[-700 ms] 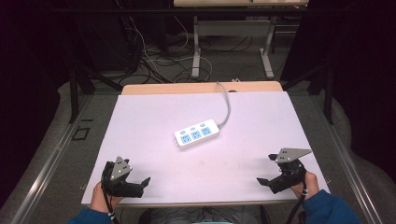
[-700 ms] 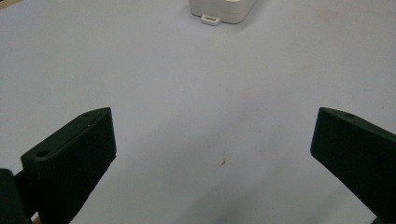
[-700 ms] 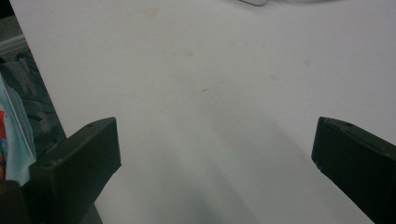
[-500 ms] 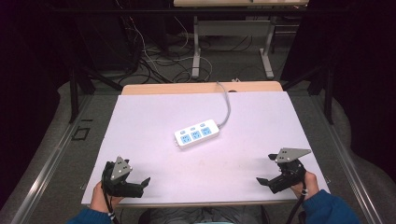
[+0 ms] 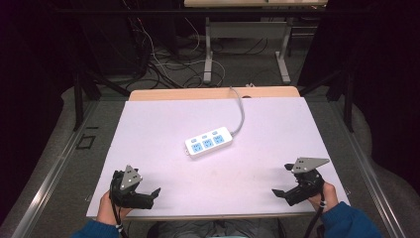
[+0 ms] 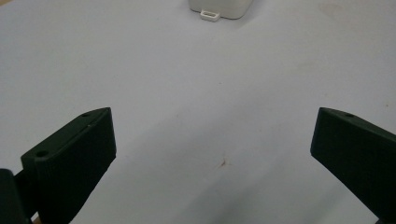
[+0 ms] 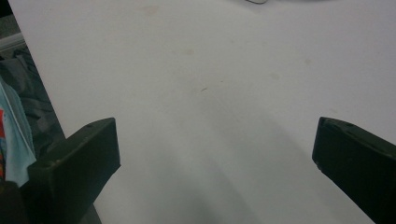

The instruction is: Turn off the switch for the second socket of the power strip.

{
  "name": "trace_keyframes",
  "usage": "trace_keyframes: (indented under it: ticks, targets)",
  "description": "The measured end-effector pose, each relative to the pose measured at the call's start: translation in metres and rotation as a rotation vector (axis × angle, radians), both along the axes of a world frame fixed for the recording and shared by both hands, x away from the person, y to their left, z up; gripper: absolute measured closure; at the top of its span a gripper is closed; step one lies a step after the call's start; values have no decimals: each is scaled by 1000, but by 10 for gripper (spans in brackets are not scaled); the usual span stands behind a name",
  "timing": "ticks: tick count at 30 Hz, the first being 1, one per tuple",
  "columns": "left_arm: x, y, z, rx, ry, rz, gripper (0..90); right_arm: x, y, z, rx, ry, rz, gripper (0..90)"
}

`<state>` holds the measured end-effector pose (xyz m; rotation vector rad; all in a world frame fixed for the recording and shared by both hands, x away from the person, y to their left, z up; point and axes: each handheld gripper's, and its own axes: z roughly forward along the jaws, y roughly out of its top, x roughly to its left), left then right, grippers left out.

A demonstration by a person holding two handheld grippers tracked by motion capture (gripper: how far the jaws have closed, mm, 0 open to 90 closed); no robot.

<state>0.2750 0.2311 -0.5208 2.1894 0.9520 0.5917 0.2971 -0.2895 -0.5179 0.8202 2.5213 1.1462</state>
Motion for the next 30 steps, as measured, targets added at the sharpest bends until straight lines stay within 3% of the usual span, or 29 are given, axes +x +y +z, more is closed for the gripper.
trace_keyframes:
  ticks: [7,30]
  targets:
    - [6,-6,3,-18,-7,7,0,0,0,-1,-1,-10,-14,3]
    - [26,-22,10,-10,-52,5,0,0,1,-1,-13,4,-13,6]
